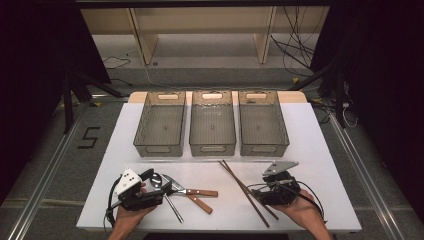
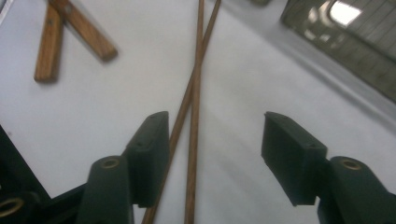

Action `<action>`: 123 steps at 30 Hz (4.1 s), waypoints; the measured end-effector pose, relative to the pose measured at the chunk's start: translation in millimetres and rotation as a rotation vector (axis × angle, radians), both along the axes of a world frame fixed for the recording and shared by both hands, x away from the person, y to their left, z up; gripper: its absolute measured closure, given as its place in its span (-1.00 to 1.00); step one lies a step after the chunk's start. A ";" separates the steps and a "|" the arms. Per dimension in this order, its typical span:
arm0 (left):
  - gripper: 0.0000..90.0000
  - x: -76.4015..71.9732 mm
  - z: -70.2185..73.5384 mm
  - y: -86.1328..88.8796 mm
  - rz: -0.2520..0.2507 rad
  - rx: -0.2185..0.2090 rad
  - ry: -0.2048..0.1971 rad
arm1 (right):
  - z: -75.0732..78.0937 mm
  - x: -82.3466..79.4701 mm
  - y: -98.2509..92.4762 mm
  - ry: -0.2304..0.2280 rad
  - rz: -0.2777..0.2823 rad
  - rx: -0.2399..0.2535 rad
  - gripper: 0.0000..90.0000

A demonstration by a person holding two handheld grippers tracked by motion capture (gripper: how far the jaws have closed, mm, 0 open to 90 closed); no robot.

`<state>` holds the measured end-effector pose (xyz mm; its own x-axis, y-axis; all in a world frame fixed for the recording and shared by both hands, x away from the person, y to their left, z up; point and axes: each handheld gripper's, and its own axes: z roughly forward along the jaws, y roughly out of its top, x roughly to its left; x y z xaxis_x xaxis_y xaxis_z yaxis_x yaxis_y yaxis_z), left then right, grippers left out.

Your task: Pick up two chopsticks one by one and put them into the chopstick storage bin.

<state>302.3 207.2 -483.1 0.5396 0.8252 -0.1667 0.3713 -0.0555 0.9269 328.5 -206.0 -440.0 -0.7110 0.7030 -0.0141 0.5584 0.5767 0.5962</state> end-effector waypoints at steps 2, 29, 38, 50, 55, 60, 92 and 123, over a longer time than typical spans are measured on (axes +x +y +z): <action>-0.64 0.1 -0.2 -0.1 -0.001 0.001 0.000 | -3.4 1.9 3.9 0.036 0.012 -0.019 0.07; -0.64 0.3 -0.9 -1.7 -0.005 0.014 -0.002 | -24.2 18.0 32.7 0.213 0.024 -0.237 0.80; -0.64 0.5 -0.8 -1.7 -0.003 0.013 0.000 | -24.2 20.8 28.9 0.217 0.020 -0.209 0.89; -0.64 1.0 8.3 -13.4 -0.007 -0.010 0.043 | 8.6 14.6 27.2 0.067 0.048 -0.039 0.89; -0.60 5.2 18.1 -32.3 -0.057 -0.013 0.099 | 19.1 15.7 39.3 0.009 0.072 0.043 0.89; -0.60 13.7 29.3 -48.6 -0.091 -0.046 0.147 | 26.9 15.0 54.8 -0.051 0.086 0.099 0.89; -0.09 58.4 51.9 -106.3 -0.244 -0.274 0.338 | 21.8 4.7 88.5 -0.204 0.136 0.184 0.89; 0.87 64.3 50.3 -89.6 -0.330 -0.408 0.378 | 17.6 -4.9 74.3 -0.174 0.147 0.214 0.27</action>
<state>366.5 117.6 -432.8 0.5962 0.4561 -0.6607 0.7003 0.1071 0.7058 323.5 -131.7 -422.4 -0.8053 0.5929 -0.0077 0.3569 0.4952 0.7921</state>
